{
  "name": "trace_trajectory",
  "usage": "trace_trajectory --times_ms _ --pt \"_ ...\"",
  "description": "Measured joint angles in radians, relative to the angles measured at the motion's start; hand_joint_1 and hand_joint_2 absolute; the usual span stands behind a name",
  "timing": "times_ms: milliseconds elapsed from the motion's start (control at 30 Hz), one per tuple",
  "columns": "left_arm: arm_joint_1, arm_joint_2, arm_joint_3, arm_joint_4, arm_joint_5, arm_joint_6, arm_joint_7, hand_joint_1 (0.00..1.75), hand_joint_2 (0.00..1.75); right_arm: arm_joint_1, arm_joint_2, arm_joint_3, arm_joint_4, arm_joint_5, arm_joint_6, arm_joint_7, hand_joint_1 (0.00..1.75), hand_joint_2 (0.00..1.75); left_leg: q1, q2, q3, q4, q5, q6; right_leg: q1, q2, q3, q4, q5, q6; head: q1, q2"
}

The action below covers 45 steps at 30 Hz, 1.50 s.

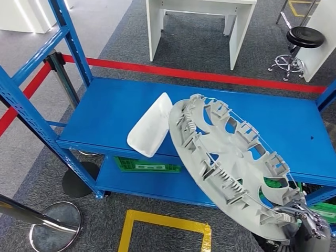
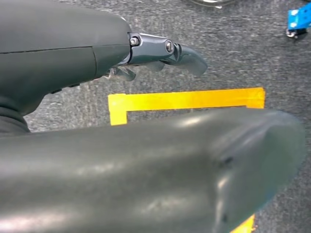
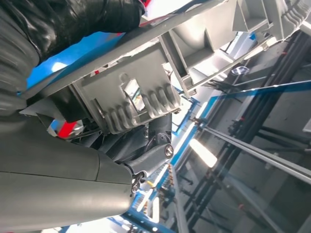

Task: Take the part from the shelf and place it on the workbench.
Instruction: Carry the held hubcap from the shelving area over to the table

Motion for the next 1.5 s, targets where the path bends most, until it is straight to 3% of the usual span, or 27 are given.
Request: trace_trajectory --times_ms 33,67,133,200,267,333,367,433,467,500,533,567,633,700,800,833,900,967,1000,1033,1067,1133,1200,1233,1300,1400,1500 --pt "0.000 0.000 0.000 0.000 0.001 0.000 0.000 0.00 0.00 0.001 0.000 0.000 0.000 0.000 -0.002 0.000 1.75 1.75 -0.001 0.001 -0.011 0.004 0.006 0.000 0.000 0.000 0.017 -0.006 0.009 -0.001 0.000 0.000" --pt "0.001 -0.001 0.000 0.000 0.002 0.000 0.000 0.00 0.00 0.002 0.000 0.000 -0.001 0.000 -0.004 0.000 1.75 1.75 -0.003 0.001 -0.021 0.008 0.011 -0.002 0.001 0.000 0.055 -0.051 0.032 -0.004 0.000 0.000" --pt "0.001 -0.003 0.000 0.000 0.002 0.000 0.000 0.00 0.00 0.003 0.000 0.000 -0.004 0.000 -0.008 0.000 1.75 1.75 -0.005 0.001 -0.036 0.018 0.018 -0.007 0.004 -0.002 0.157 -0.196 0.073 -0.013 0.001 0.000" --pt "0.001 -0.004 0.000 0.000 0.003 0.000 0.000 0.00 0.00 0.004 0.000 0.000 -0.009 0.000 -0.012 -0.001 1.75 1.75 -0.007 0.002 -0.044 0.026 0.028 -0.018 0.009 -0.003 0.208 -0.283 0.084 -0.019 -0.001 0.000" --pt "0.002 -0.004 0.000 0.000 0.003 0.000 0.000 0.00 0.00 0.006 0.000 0.000 -0.014 0.000 -0.015 -0.003 1.75 1.75 -0.007 0.002 -0.049 0.029 0.039 -0.030 0.011 -0.002 0.199 -0.291 0.088 -0.026 -0.002 0.000" --pt "0.003 -0.005 0.000 0.000 0.003 0.000 0.000 0.00 0.00 0.006 0.000 -0.001 -0.016 0.000 -0.018 -0.004 1.75 1.75 -0.004 -0.001 -0.057 0.044 0.020 -0.044 0.007 -0.004 0.186 -0.295 0.102 -0.041 -0.002 0.000" --pt "0.003 -0.005 0.000 0.000 0.003 0.000 0.000 0.00 0.00 0.007 0.000 -0.001 -0.017 0.000 -0.020 -0.004 1.75 1.75 -0.002 -0.002 -0.067 0.073 -0.014 -0.051 0.005 -0.005 0.178 -0.298 0.110 -0.048 -0.005 0.000" --pt "0.004 -0.006 0.000 0.000 0.002 0.001 0.000 0.00 0.00 0.009 0.000 -0.003 -0.019 -0.001 -0.028 -0.003 1.75 1.75 0.003 -0.004 -0.099 0.188 -0.109 -0.064 0.005 -0.006 0.159 -0.298 0.126 -0.057 -0.011 0.000" --pt "0.004 -0.006 0.000 0.000 0.002 0.001 0.000 0.00 0.00 0.010 0.001 -0.004 -0.019 -0.002 -0.032 -0.002 1.75 1.75 0.005 -0.004 -0.112 0.251 -0.145 -0.068 0.005 -0.006 0.150 -0.297 0.134 -0.057 -0.014 0.000" --pt "0.004 -0.006 0.000 0.000 0.000 0.001 0.000 0.00 0.00 0.011 0.001 -0.006 -0.019 -0.004 -0.037 -0.001 1.75 1.75 0.007 -0.004 -0.114 0.292 -0.160 -0.071 0.005 -0.006 0.141 -0.295 0.142 -0.056 -0.015 0.000" --pt "0.004 -0.006 0.000 0.000 -0.002 0.001 0.000 0.00 0.00 0.011 0.001 -0.008 -0.019 -0.007 -0.040 0.000 1.75 1.75 0.009 -0.004 -0.102 0.300 -0.154 -0.073 0.005 -0.006 0.132 -0.292 0.150 -0.055 -0.017 0.000" --pt "0.004 -0.006 0.000 0.000 -0.004 0.002 0.000 0.00 0.00 0.012 0.001 -0.010 -0.019 -0.010 -0.042 0.002 1.75 1.75 0.010 -0.004 -0.072 0.269 -0.130 -0.072 0.005 -0.005 0.124 -0.288 0.156 -0.053 -0.017 0.000" --pt "0.003 -0.006 0.000 0.000 -0.007 0.002 0.000 0.00 0.00 0.013 0.002 -0.014 -0.019 -0.020 -0.045 0.007 1.75 1.75 0.011 -0.007 0.020 0.129 -0.080 -0.065 0.005 -0.004 0.106 -0.279 0.166 -0.046 -0.018 0.000" --pt "0.002 -0.006 0.000 0.000 -0.009 0.003 0.000 0.00 0.00 0.015 0.003 -0.022 -0.019 -0.032 -0.046 0.011 1.75 1.75 0.007 -0.011 0.080 0.020 -0.065 -0.054 0.007 -0.004 0.092 -0.272 0.175 -0.036 -0.019 0.000" --pt "0.003 -0.006 0.000 0.000 -0.015 0.004 0.000 0.00 0.00 0.020 0.004 -0.035 -0.019 -0.045 -0.045 0.016 1.75 1.75 0.004 -0.011 0.075 -0.007 -0.060 -0.036 0.006 -0.004 0.079 -0.271 0.190 -0.017 -0.019 0.000" --pt "0.002 -0.006 0.000 0.000 -0.017 0.004 0.000 0.00 0.00 0.022 0.004 -0.039 -0.019 -0.048 -0.045 0.017 1.75 1.75 0.005 -0.009 0.069 -0.011 -0.052 -0.027 0.006 -0.003 0.071 -0.262 0.180 -0.012 -0.018 0.000" --pt "0.001 -0.008 0.000 0.000 -0.022 0.004 0.000 0.00 0.00 0.023 0.006 -0.045 -0.019 -0.051 -0.043 0.019 1.75 1.75 0.007 -0.004 0.053 -0.017 -0.035 -0.010 0.005 -0.002 0.041 -0.191 0.114 -0.006 -0.010 0.000" --pt "0.001 -0.009 0.000 0.000 -0.026 0.006 0.000 0.00 0.00 0.024 0.008 -0.051 -0.019 -0.052 -0.043 0.018 1.75 1.75 0.004 -0.001 0.033 -0.015 -0.020 -0.003 0.005 -0.001 0.001 -0.063 0.032 -0.003 -0.003 0.000" --pt "0.001 -0.010 0.000 0.000 -0.027 0.007 0.000 0.00 0.00 0.025 0.009 -0.054 -0.019 -0.053 -0.043 0.018 1.75 1.75 0.002 0.000 0.022 -0.014 -0.013 -0.003 0.005 -0.001 -0.009 -0.014 0.014 -0.002 -0.001 0.000" --pt "0.001 -0.010 0.000 0.000 -0.028 0.009 0.000 0.00 0.00 0.026 0.010 -0.056 -0.019 -0.054 -0.042 0.018 1.75 1.75 0.000 0.001 0.011 -0.011 -0.006 -0.003 0.005 -0.001 -0.002 0.005 0.017 -0.001 -0.001 0.000" --pt "0.001 -0.011 0.000 0.000 -0.028 0.010 0.000 0.00 0.00 0.027 0.011 -0.058 -0.019 -0.056 -0.042 0.018 1.75 1.75 -0.001 0.001 0.000 -0.007 0.000 -0.005 0.005 -0.001 0.024 -0.016 0.038 -0.002 -0.001 0.000" --pt "0.000 -0.013 0.000 0.000 -0.029 0.011 0.000 0.00 0.00 0.027 0.012 -0.060 -0.019 -0.059 -0.040 0.017 1.75 1.75 -0.002 0.001 -0.019 0.005 0.008 -0.010 0.005 -0.002 0.118 -0.147 0.085 -0.007 -0.001 0.000" --pt "-0.001 -0.014 0.000 0.000 -0.029 0.009 0.000 0.00 0.00 0.027 0.015 -0.063 -0.019 -0.063 -0.036 0.014 1.75 1.75 -0.004 0.001 -0.033 0.018 0.016 -0.018 0.008 -0.001 0.195 -0.267 0.091 -0.012 -0.001 0.000" --pt "-0.001 -0.014 0.000 0.000 -0.029 0.008 0.000 0.00 0.00 0.027 0.017 -0.064 -0.019 -0.064 -0.034 0.012 1.75 1.75 -0.005 0.001 -0.038 0.021 0.021 -0.024 0.010 -0.001 0.206 -0.293 0.083 -0.015 -0.002 0.000" --pt "-0.001 -0.014 0.000 0.000 -0.029 0.007 0.000 0.00 0.00 0.029 0.021 -0.066 -0.019 -0.068 -0.030 0.012 1.75 1.75 -0.005 0.001 -0.043 0.024 0.028 -0.037 0.010 -0.001 0.196 -0.300 0.087 -0.025 -0.002 0.000" --pt "0.001 -0.016 0.000 0.000 -0.029 0.007 0.000 0.00 0.00 0.030 0.029 -0.066 -0.019 -0.071 -0.028 0.011 1.75 1.75 -0.003 -0.003 -0.054 0.048 -0.008 -0.052 0.004 -0.004 0.183 -0.306 0.104 -0.046 -0.004 0.000" --pt "0.001 -0.017 0.000 0.000 -0.029 0.006 0.000 0.00 0.00 0.030 0.031 -0.066 -0.019 -0.071 -0.027 0.011 1.75 1.75 -0.003 -0.004 -0.058 0.058 -0.024 -0.054 0.004 -0.004 0.180 -0.306 0.107 -0.049 -0.006 0.000"
